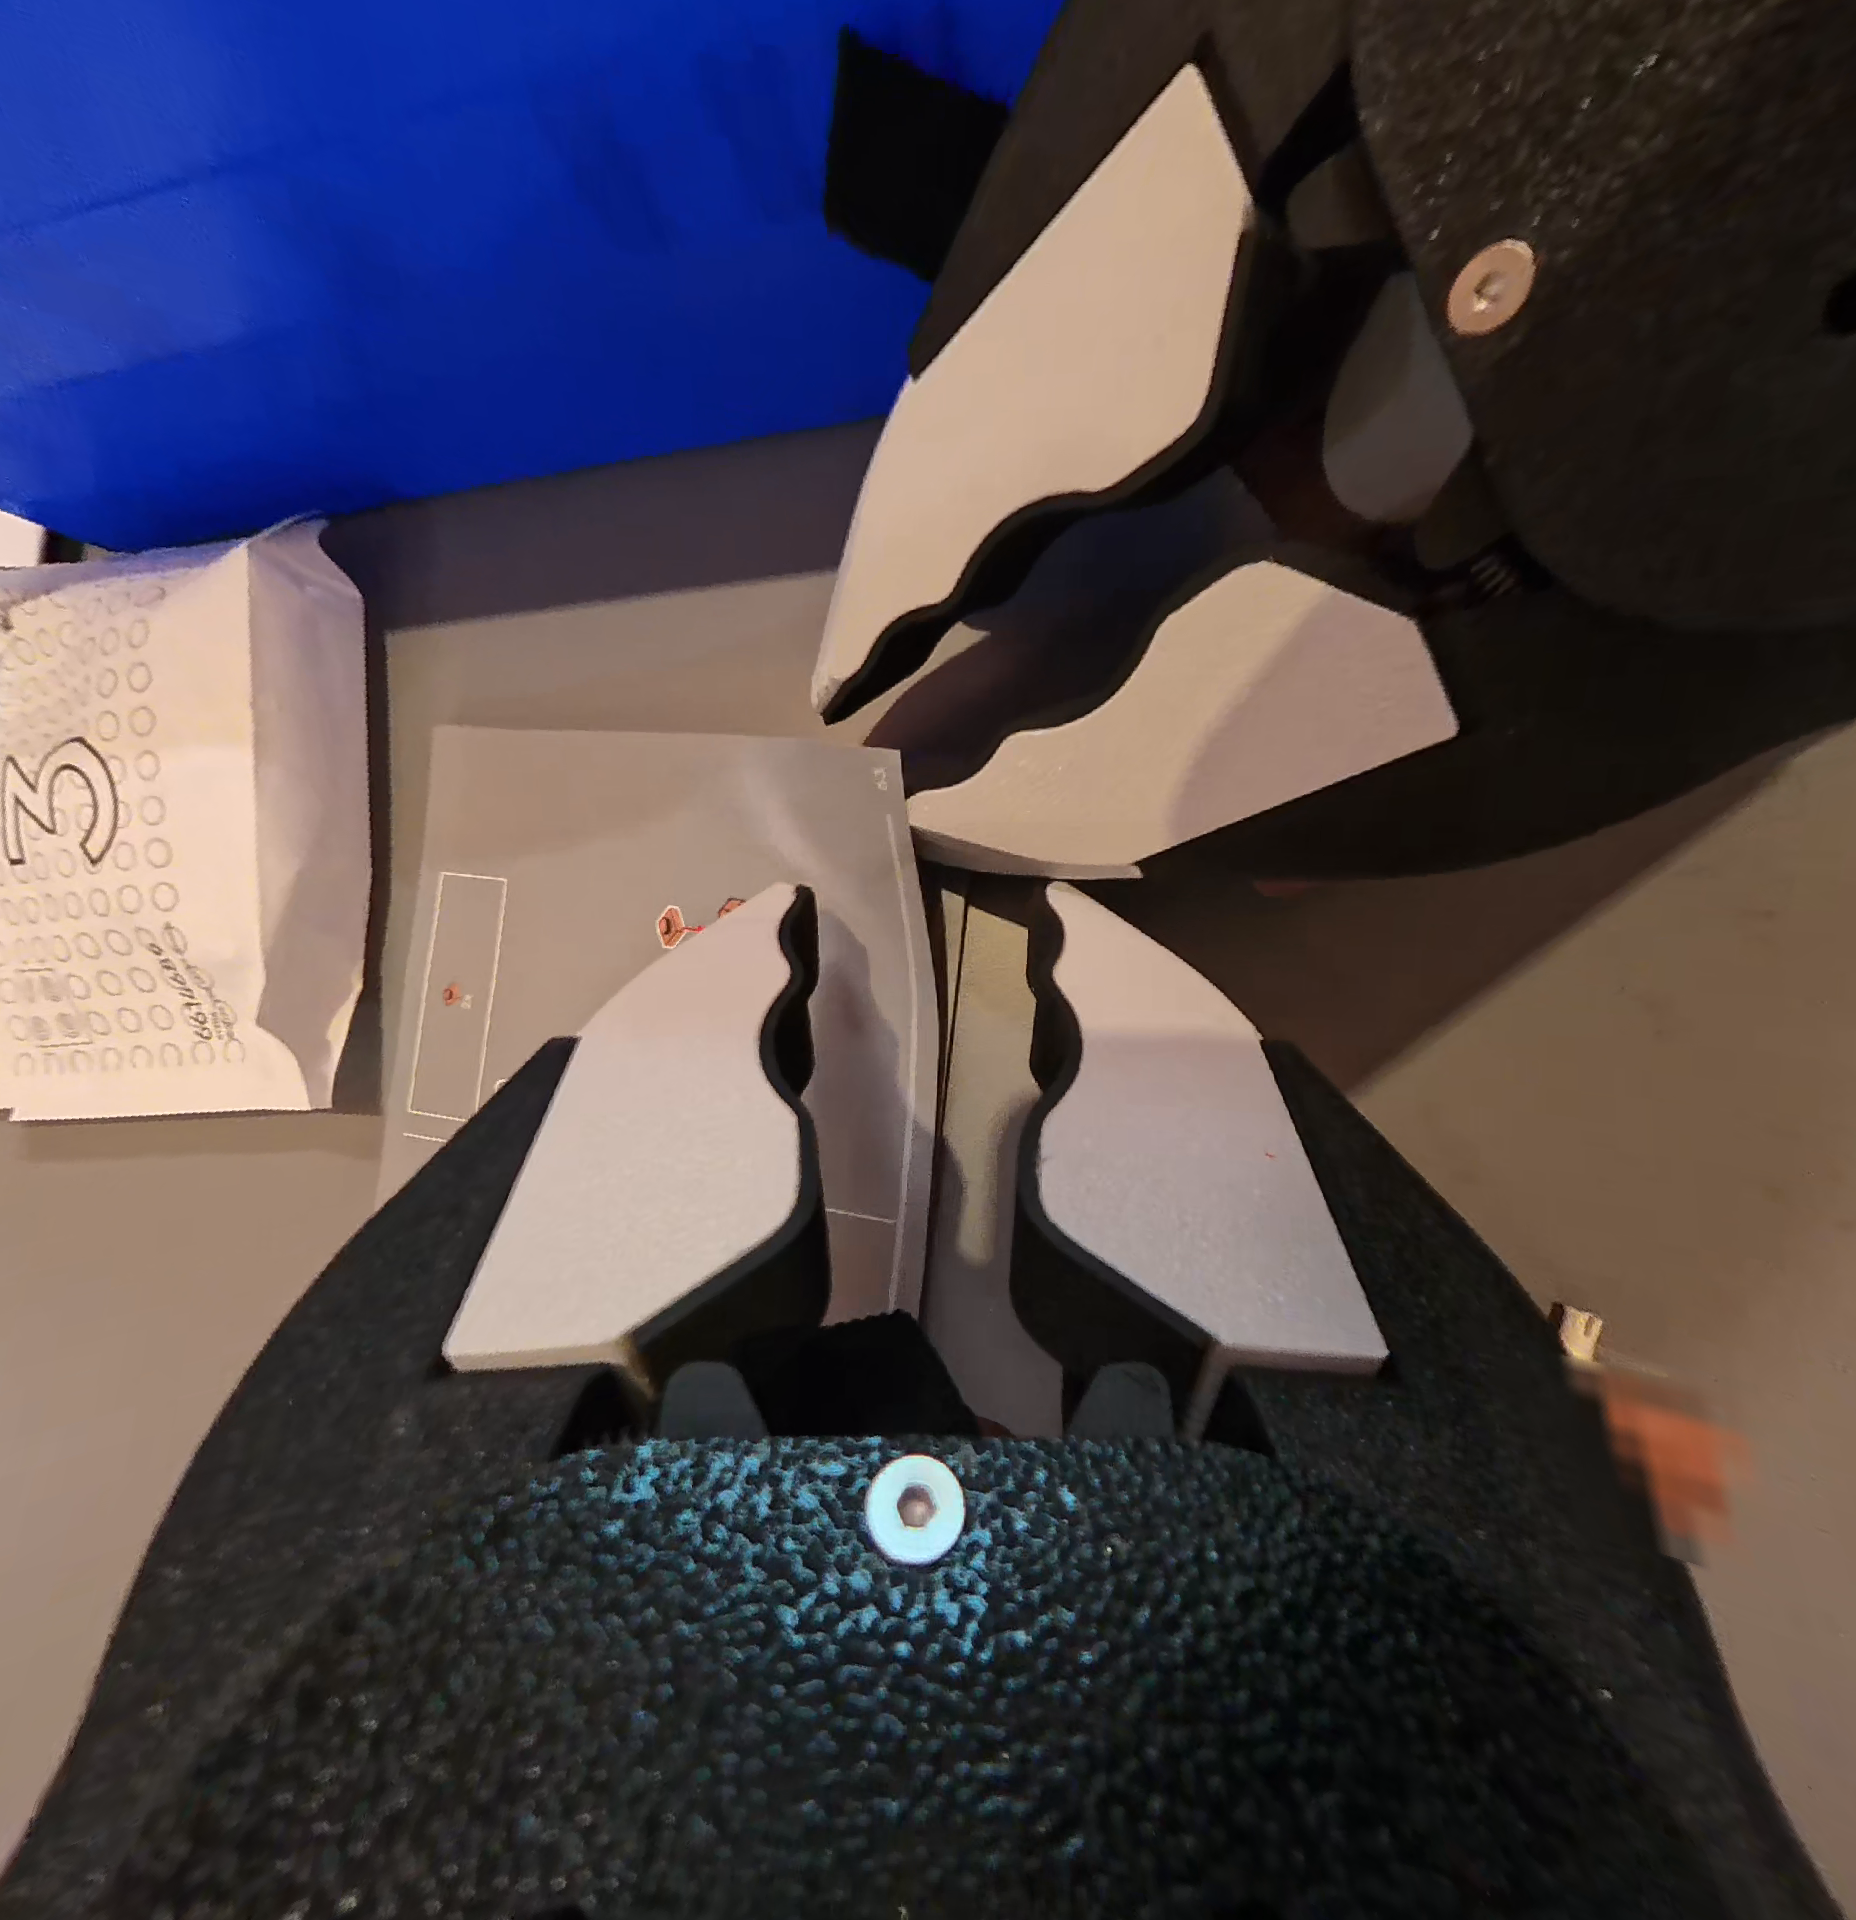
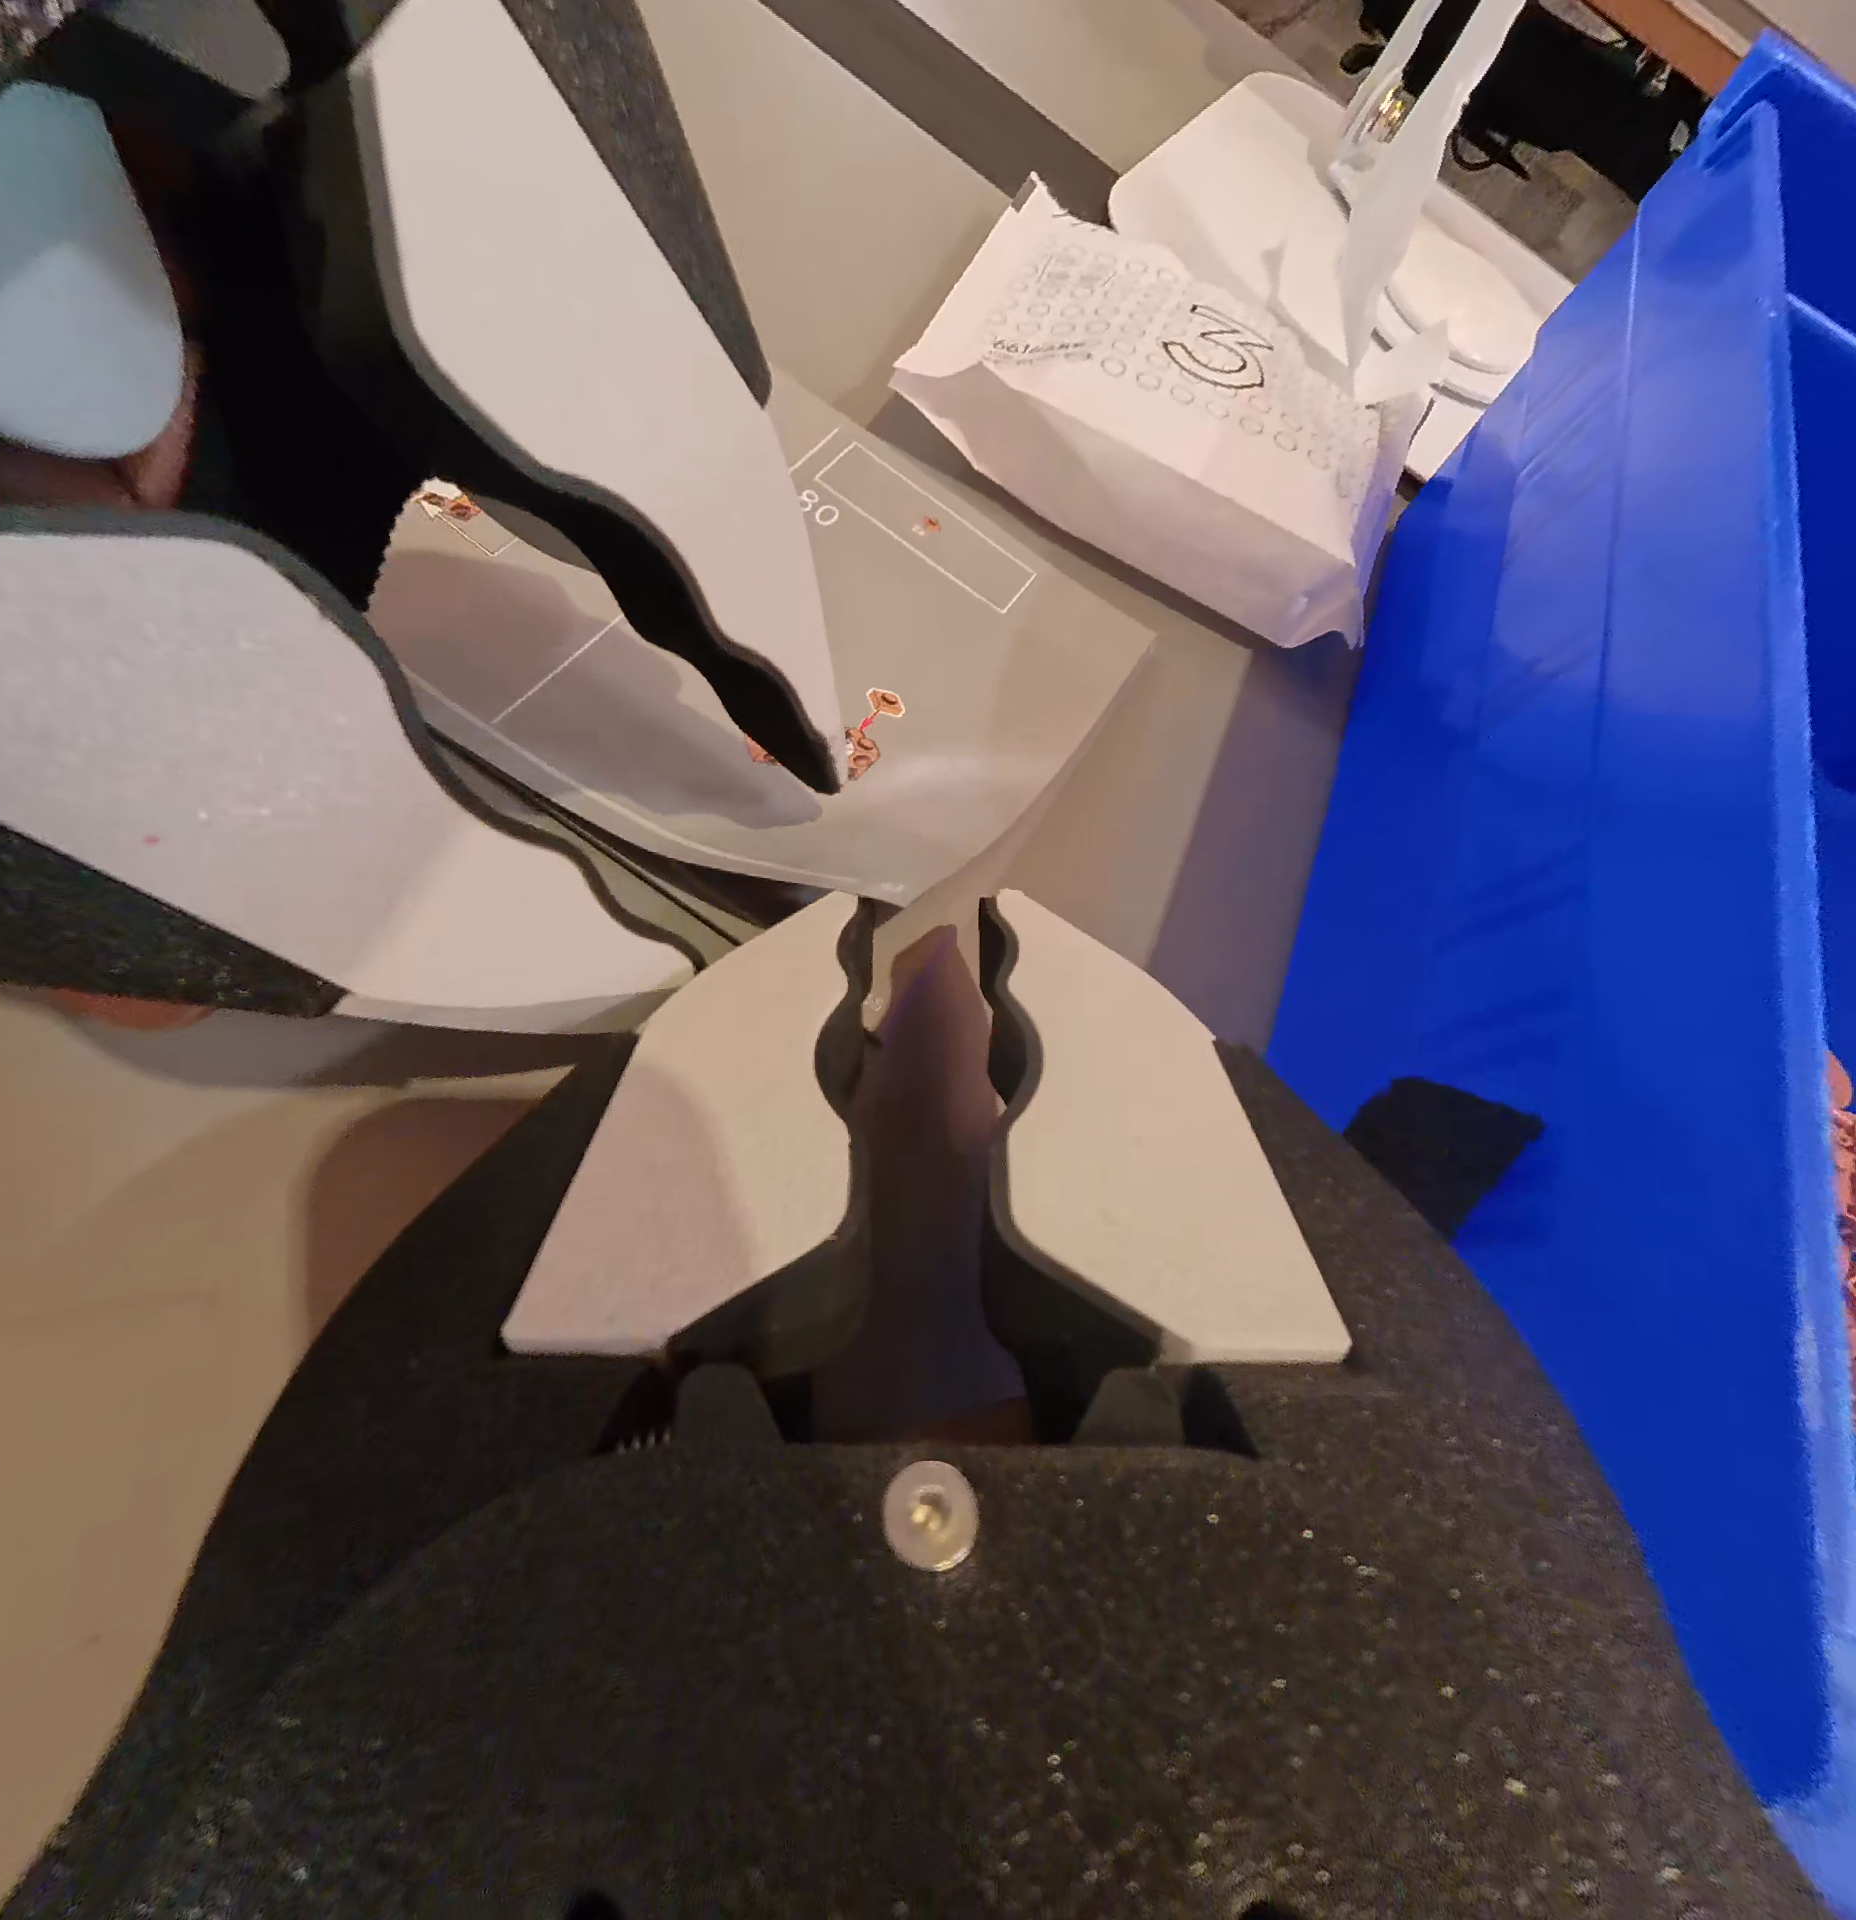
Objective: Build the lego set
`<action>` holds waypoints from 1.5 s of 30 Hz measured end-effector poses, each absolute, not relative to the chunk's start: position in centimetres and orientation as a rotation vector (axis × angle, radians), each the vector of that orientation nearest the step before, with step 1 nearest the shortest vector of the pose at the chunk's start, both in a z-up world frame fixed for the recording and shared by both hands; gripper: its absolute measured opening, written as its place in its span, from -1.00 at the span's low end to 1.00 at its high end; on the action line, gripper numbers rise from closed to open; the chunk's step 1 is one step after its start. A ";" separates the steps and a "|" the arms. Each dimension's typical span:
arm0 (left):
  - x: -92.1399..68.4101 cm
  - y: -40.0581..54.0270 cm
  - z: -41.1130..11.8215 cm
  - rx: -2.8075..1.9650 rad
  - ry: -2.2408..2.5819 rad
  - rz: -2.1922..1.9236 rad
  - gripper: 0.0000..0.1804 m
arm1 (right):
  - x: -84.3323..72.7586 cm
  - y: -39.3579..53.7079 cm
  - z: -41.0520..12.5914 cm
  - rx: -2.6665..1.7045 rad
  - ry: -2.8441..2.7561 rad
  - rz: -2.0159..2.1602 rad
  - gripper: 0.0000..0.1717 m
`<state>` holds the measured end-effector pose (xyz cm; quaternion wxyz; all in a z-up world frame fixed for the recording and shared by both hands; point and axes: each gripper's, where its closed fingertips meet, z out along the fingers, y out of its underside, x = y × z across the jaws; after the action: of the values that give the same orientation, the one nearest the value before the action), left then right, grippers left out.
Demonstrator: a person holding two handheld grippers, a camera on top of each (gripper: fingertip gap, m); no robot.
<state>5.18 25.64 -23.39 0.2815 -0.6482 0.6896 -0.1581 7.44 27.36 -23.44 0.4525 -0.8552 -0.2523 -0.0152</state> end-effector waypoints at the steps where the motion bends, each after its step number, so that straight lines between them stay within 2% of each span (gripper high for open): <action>1: 5.2 25.7 -23.4 -1.739 1.845 -0.427 -0.58 | 7.4 27.4 -23.5 -2.113 -0.624 -0.034 -0.77; 10: 5.1 26.3 -23.7 -1.758 1.815 -0.438 -0.66 | 7.4 27.6 -23.1 -2.095 -0.603 -0.017 -0.77; 17: 5.3 26.9 -23.7 -1.772 1.762 -0.422 -0.99 | 7.3 27.9 -22.5 -2.063 -0.579 -0.001 -0.74; 23: 4.8 27.8 -22.5 -1.816 1.609 -0.455 -1.00 | 6.9 27.7 -22.1 -2.027 -0.595 0.007 -0.70; 35: 0.2 28.7 -15.3 -1.780 1.051 -0.805 -1.00 | 2.2 27.5 -20.0 -1.898 -0.675 0.188 -0.66; 45: -6.5 29.4 -10.8 -1.697 0.786 -0.858 -1.00 | -3.1 30.3 -18.5 -1.835 -0.806 0.276 -0.63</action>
<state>-6.48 29.43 -10.84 0.5159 -0.7066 0.3270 -0.3573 -3.11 30.33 -18.51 0.5305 -0.7689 -0.3376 0.1156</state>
